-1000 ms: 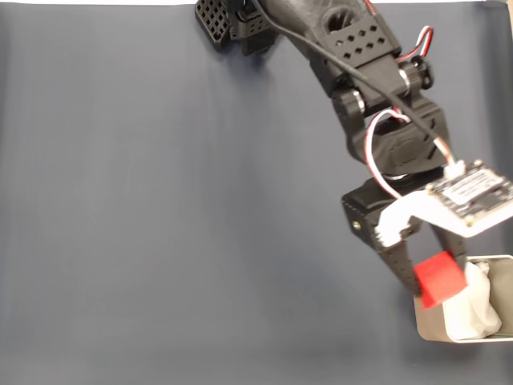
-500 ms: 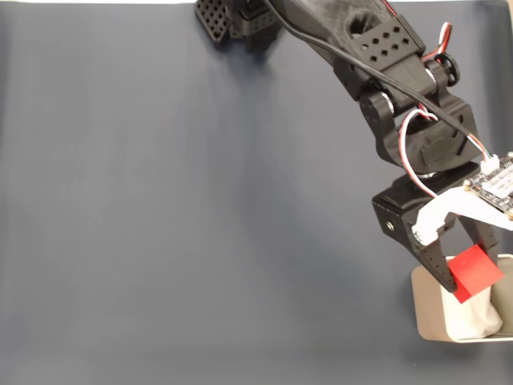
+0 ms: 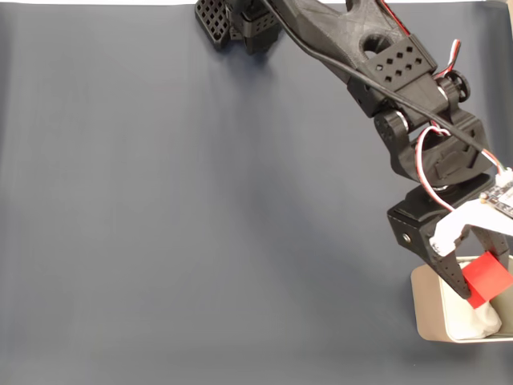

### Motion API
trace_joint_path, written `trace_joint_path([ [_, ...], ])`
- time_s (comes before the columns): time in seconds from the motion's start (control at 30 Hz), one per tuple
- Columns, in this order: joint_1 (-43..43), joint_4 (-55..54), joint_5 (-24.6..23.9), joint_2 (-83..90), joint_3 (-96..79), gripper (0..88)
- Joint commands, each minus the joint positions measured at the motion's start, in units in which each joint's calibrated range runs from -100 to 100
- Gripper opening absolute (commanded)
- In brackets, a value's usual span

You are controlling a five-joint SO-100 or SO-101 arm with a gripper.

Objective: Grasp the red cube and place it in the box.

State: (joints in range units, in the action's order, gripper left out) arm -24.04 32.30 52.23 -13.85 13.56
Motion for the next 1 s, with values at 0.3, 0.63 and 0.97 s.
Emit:
trace_joint_path([
  [0.3, -1.2, -3.0, 0.8, -2.8, 5.1, 0.0],
  [0.63, -1.4, -4.4, 0.7, -4.8, 5.5, 0.0],
  [0.97, -1.5, -5.7, 0.9, -5.5, 5.5, 0.0],
])
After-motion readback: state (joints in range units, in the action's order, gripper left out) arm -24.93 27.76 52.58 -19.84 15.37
